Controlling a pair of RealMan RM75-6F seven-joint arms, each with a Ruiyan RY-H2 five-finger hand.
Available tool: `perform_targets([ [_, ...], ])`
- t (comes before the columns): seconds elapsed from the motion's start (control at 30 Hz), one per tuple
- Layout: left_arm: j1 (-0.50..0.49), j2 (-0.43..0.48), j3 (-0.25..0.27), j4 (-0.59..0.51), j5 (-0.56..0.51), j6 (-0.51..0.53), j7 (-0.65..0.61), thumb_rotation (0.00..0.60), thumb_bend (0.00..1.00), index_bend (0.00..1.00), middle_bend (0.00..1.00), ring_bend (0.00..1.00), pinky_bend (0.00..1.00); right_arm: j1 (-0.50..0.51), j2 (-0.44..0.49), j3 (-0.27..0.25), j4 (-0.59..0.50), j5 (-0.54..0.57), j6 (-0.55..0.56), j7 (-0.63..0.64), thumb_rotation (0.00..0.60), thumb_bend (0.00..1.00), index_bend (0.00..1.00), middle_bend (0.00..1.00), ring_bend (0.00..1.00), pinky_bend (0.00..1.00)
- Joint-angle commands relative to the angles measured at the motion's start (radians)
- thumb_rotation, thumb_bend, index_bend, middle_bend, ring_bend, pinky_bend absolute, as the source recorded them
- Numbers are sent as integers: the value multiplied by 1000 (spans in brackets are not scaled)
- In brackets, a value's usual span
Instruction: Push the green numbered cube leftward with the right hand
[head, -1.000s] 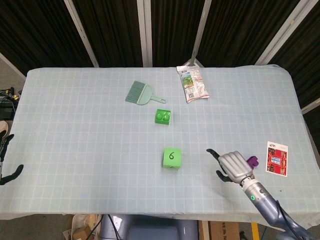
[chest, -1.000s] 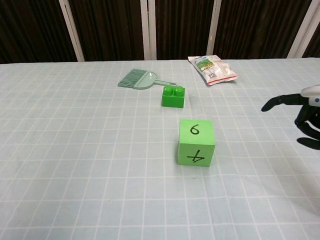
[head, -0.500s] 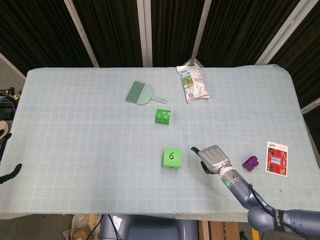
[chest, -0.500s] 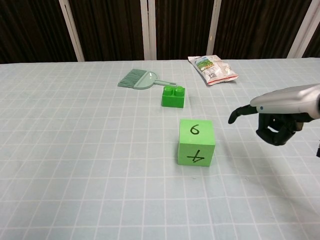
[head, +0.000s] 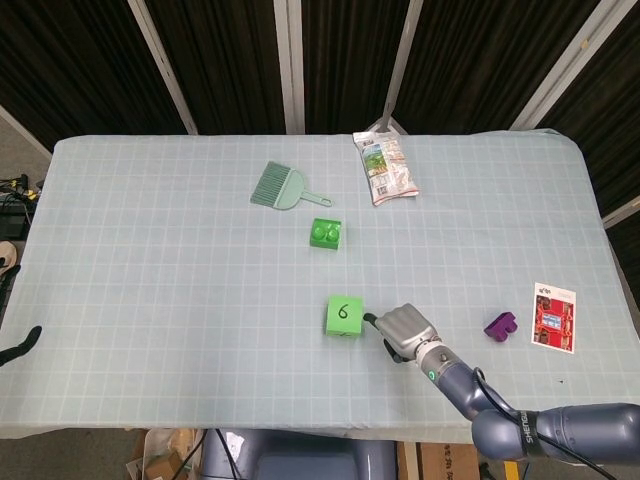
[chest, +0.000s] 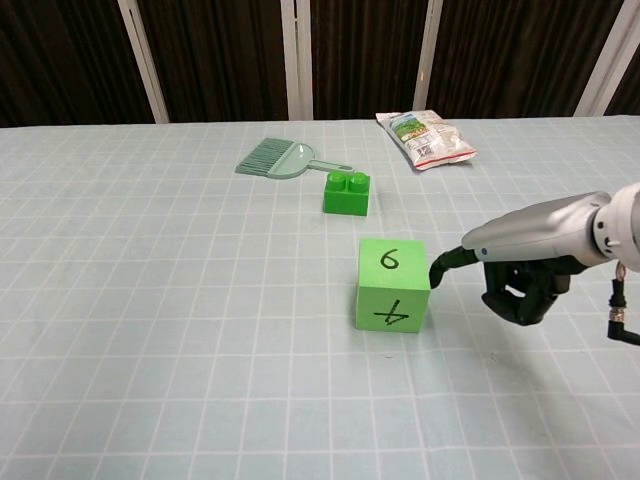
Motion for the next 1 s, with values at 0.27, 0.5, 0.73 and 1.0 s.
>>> perform_targets([
  [0.27, 1, 4, -4, -4, -15, -4, -1, 600, 335, 110, 3, 0, 67, 53, -28, -22, 21, 43, 57, -4, 600, 732, 163, 810, 796, 669],
  [0.5, -1, 3, -5, -5, -19, -8, 6, 600, 335, 110, 3, 0, 67, 98, -28, -30, 29, 104, 64, -6, 600, 733, 163, 810, 796, 669],
  [0.73, -1, 1, -5, -6, -19, -5, 10, 600, 335, 110, 3, 0, 67, 131, -21, -26, 24, 132, 40, 19, 600, 743, 164, 810, 796, 669],
  [1.0, 0, 1, -7, -5, -21, -4, 10, 600, 335, 109, 2, 0, 67, 148, -28, -30, 24, 102, 32, 46, 600, 746, 164, 810, 796, 669],
])
